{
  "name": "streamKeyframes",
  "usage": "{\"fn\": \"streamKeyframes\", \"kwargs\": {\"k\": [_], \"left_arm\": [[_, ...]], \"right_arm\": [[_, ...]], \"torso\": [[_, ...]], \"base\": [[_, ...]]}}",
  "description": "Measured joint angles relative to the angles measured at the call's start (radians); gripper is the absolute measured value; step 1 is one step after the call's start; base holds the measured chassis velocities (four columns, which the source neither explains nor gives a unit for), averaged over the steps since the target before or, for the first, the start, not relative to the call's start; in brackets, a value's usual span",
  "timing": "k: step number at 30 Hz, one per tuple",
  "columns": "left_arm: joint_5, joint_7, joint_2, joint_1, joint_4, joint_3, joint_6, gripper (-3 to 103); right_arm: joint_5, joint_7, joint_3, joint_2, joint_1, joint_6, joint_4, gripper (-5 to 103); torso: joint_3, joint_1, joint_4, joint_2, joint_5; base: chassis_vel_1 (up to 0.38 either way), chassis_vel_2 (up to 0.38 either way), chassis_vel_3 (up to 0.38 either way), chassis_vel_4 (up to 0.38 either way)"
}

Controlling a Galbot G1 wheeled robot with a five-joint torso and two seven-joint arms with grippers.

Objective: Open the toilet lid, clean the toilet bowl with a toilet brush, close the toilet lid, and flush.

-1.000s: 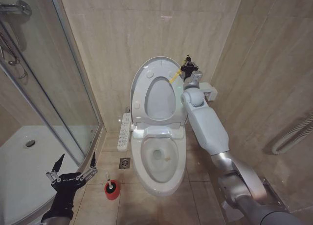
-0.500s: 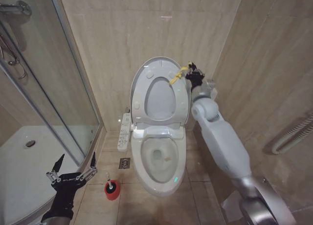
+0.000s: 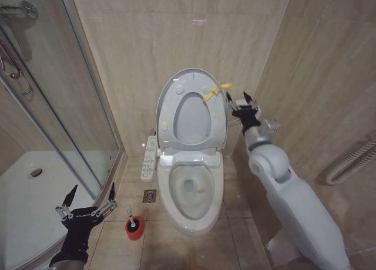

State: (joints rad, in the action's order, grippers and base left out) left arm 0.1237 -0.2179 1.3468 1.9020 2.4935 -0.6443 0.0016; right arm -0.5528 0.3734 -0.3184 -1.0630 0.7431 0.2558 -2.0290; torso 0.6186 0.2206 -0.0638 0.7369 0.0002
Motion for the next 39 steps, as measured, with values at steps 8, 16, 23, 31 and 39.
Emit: {"fn": "streamKeyframes", "kwargs": {"k": [8,16,23,31,39], "left_arm": [[0.0,0.0,0.0,0.0,0.0,0.0,0.0,100],[0.0,0.0,0.0,0.0,0.0,0.0,0.0,100],[0.0,0.0,0.0,0.0,0.0,0.0,0.0,100],[0.0,0.0,0.0,0.0,0.0,0.0,0.0,100],[0.0,0.0,0.0,0.0,0.0,0.0,0.0,100]], "right_arm": [[0.026,-0.01,-0.1,0.056,0.246,0.033,-0.141,87],[0.069,-0.003,-0.141,0.029,0.459,0.035,-0.264,100],[0.138,-0.023,-0.174,-0.033,0.623,0.038,-0.317,100],[0.302,-0.107,-0.2,-0.103,0.785,-0.037,-0.31,100],[0.348,-0.195,-0.269,-0.225,0.912,-0.145,-0.352,100]], "torso": [[0.0,0.0,-0.0004,0.0,0.0],[0.0,0.0,-0.0003,0.0,-0.0001],[0.0,0.0,-0.0002,0.0,-0.0003],[0.0,0.0,-0.0003,0.0,-0.0003],[0.0,0.0,-0.0002,0.0,-0.0004]], "base": [[0.0,0.0,0.0,0.0],[0.0,0.0,0.0,0.0],[0.0,0.0,0.0,0.0],[0.0,0.0,0.0,0.0],[0.0,0.0,0.0,0.0]]}}
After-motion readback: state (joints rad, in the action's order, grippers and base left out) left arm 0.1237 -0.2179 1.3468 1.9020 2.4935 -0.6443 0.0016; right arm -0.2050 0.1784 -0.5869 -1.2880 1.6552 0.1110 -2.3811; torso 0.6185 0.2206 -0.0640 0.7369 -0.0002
